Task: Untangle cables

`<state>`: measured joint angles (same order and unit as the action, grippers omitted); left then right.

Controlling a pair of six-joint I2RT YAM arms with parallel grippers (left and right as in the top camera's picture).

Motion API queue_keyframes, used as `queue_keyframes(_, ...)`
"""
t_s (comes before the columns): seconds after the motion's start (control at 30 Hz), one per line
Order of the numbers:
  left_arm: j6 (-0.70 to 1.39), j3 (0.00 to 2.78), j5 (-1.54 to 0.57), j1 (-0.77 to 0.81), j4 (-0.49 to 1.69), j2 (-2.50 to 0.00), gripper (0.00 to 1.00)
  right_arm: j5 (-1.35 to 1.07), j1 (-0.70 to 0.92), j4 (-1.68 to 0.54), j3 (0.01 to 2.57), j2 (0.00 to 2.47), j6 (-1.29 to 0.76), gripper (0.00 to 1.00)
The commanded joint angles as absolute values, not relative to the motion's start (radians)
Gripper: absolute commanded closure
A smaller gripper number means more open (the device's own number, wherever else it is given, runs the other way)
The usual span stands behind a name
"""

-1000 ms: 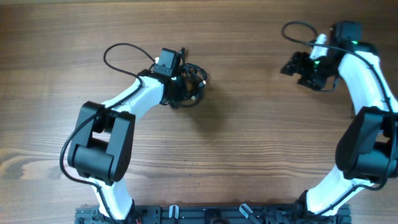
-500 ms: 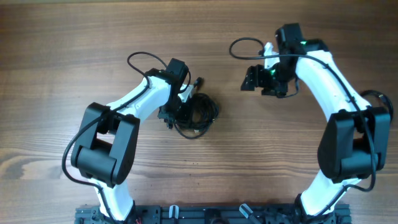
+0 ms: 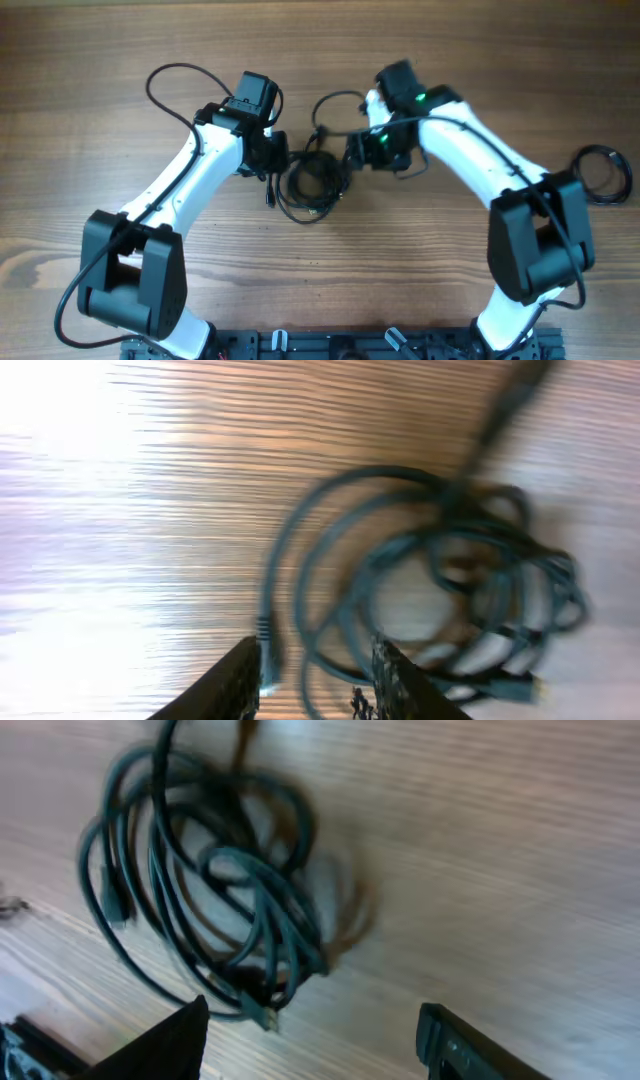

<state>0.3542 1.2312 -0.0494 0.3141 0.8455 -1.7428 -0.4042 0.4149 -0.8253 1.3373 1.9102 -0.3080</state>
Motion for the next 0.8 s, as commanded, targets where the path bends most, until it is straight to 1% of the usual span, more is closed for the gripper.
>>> queue_keyframes(0.0, 0.402, 1.211, 0.054, 0.26, 0.853, -1.748, 0.62, -0.416, 0.49, -0.748, 1.24, 1.908, -0.473, 0.32)
queue_keyframes(0.07, 0.401, 1.21, 0.05, 0.24, 0.859, -1.748, 0.61, -0.418, 0.527, -0.699, 1.195, 1.909, -0.552, 0.32)
queue_keyframes(0.13, 0.401, 1.21, 0.043, 0.226, 0.873, -1.748, 0.56, -0.46, 0.575, -0.639, 1.153, 1.909, -0.608, 0.31)
queue_keyframes(0.2, 0.401, 1.21, 0.043, 0.224, 0.884, -1.748, 0.56, -0.57, 0.633, -0.56, 1.124, 1.909, -0.613, 0.31)
queue_keyframes(0.27, 0.401, 1.21, 0.043, 0.224, 0.883, -1.748, 0.55, -0.62, 0.674, -0.514, 1.119, 1.909, -0.614, 0.31)
queue_keyframes(0.37, 0.401, 1.21, 0.043, 0.224, 0.879, -1.748, 0.55, -0.661, 0.758, -0.406, 1.119, 1.909, -0.605, 0.28)
queue_keyframes(0.4, 0.401, 1.21, 0.043, 0.224, 0.88, -1.748, 0.56, -0.661, 0.778, -0.382, 1.12, 1.909, -0.588, 0.3)
queue_keyframes(0.43, 0.401, 1.21, 0.043, 0.224, 0.881, -1.748, 0.55, -0.66, 0.786, -0.382, 1.125, 1.906, -0.569, 0.37)
queue_keyframes(0.47, 0.401, 1.21, 0.043, 0.224, 0.885, -1.748, 0.56, -0.661, 0.786, -0.387, 1.132, 1.902, -0.565, 0.38)
queue_keyframes(0.53, 0.401, 1.21, 0.043, 0.224, 0.897, -1.748, 0.54, -0.682, 0.768, -0.403, 1.147, 1.879, -0.568, 0.37)
queue_keyframes(0.63, 0.401, 1.21, 0.043, 0.224, 0.903, -1.748, 0.53, -0.672, 0.713, -0.483, 1.159, 1.822, -0.568, 0.31)
queue_keyframes(0.7, 0.397, 1.21, 0.003, 0.224, 0.902, -1.748, 0.6, -0.644, 0.665, -0.54, 1.159, 1.794, -0.567, 0.3)
queue_keyframes(0.77, 0.382, 1.211, -0.15, 0.224, 0.895, -1.74, 0.7, -0.645, 0.598, -0.59, 1.159, 1.781, -0.509, 0.3)
